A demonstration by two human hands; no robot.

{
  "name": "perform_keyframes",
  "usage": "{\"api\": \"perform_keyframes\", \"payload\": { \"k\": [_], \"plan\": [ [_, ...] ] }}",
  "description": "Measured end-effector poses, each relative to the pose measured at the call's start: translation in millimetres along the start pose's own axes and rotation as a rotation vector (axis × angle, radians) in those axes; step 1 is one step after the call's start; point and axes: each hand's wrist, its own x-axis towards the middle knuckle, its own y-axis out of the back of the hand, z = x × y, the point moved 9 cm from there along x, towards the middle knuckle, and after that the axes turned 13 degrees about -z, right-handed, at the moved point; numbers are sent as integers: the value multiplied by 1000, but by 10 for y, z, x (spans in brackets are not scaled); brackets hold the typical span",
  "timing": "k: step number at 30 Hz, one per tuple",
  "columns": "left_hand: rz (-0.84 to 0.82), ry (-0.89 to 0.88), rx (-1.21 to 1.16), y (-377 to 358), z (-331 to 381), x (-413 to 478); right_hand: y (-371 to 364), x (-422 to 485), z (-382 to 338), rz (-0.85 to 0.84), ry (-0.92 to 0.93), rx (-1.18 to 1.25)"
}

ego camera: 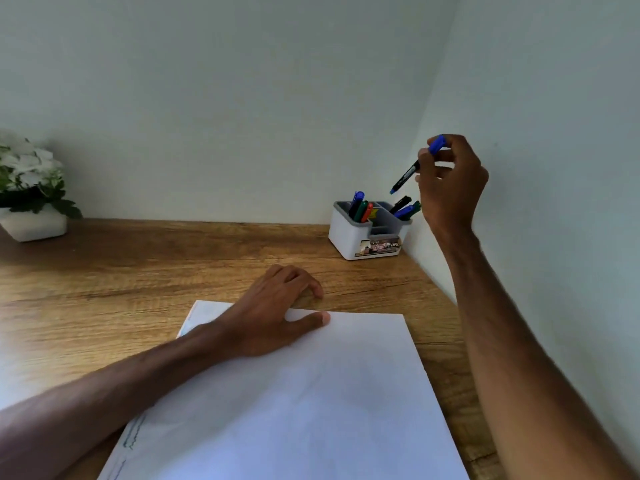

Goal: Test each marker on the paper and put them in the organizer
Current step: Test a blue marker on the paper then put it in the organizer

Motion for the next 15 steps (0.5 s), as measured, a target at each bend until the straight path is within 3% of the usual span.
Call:
{"api": "perform_keyframes", "payload": {
  "k": [7, 15],
  "plan": [
    [19, -5, 3, -8, 2, -5, -300, 91, 392, -227, -124, -363],
    [33, -8, -3, 6, -4, -11, -562, -23, 731, -424, -229, -412]
  ]
}}
